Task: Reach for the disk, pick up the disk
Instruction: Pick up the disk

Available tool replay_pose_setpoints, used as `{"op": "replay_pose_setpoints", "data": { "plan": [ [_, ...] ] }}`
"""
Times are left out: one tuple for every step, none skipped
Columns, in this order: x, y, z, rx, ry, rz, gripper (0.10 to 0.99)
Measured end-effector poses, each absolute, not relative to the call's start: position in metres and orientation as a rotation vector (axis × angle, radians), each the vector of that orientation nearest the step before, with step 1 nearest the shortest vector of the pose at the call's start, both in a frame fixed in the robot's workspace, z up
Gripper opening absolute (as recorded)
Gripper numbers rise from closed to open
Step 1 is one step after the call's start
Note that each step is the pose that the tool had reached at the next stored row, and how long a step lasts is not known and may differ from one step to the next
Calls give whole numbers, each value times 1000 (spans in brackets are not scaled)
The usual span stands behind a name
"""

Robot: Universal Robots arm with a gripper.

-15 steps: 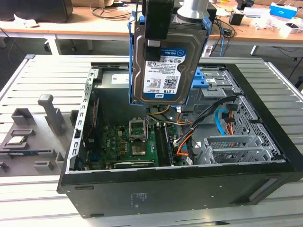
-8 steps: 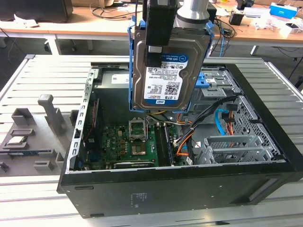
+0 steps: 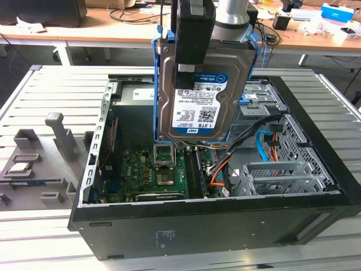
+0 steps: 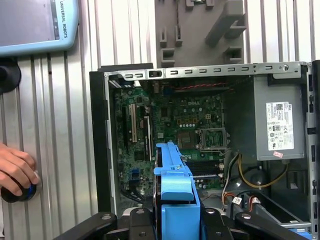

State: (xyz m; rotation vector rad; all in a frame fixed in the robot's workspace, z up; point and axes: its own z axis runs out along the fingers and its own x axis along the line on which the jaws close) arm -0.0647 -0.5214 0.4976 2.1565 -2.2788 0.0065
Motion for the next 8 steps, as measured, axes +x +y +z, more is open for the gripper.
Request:
{"op": "replay_pose_setpoints", "data": {
  "plan": [
    [-65,-523,498,2157,-2279,6,365],
    [-65,-526,498,2157,-2279,6,365],
    [-65,-528,498,2157,-2279,6,365],
    [-65,-529,498,2157,-2279,6,365],
    [-65,-531,498,2157,-2279,6,365],
    [-65,-533,498,2157,-2279,6,365],
    [-65,-537,498,2157,-2279,6,365],
    [-65,-541,498,2157,-2279,6,365]
  ]
}}
